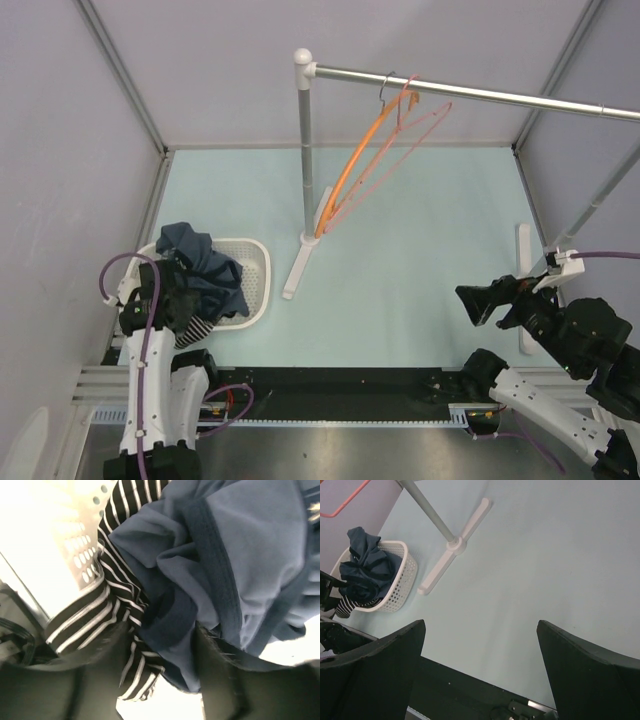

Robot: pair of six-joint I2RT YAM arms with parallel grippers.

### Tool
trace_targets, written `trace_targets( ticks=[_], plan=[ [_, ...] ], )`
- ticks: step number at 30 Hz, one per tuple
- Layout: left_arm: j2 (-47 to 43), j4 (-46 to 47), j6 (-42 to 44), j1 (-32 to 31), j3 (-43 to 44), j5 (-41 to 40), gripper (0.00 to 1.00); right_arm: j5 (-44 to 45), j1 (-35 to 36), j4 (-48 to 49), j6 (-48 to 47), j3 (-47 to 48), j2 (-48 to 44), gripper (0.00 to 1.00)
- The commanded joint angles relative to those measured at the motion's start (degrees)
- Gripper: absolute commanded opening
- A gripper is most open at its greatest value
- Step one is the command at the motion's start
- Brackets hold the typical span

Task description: Remove the tank top from the hanger

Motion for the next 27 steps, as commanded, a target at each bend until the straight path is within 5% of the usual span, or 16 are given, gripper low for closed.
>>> trace_targets(
  ticks=[1, 3, 5, 7, 17, 27],
  plan=[
    [1.2, -2.9, -2.4, 0.2, -1.4, 2.1, 0.53, -0.5, 0.3, 1.6, -0.6, 0.3, -1.2, 1.0],
    [-0.1, -2.1, -2.3, 0.2, -1.8, 2.0, 0.44, 0.1, 0.3, 1.2, -0.3, 0.1, -2.2, 1.0],
    [-0.3, -0.4, -1.8, 0.3, -2.0, 2.0, 0.17, 0.2, 0.3, 1.2, 0.0, -0.2, -3.0, 1.0],
    [0.3, 2.0, -0.5, 0.3, -1.4, 3.2, 0.0, 0.4, 0.4, 1.3, 0.1, -0.3, -3.2, 1.0],
    [4.7, 16.1, 6.1, 0.3, 9.7, 10.7, 0.0, 0.5, 0.6, 1.4, -0.3, 0.6, -2.2, 1.0],
    [14.1, 30.5, -2.5, 0.5, -2.4, 14.6, 0.0, -0.2, 0.7, 2.4, -0.4, -0.1, -1.5, 1.0]
  ],
)
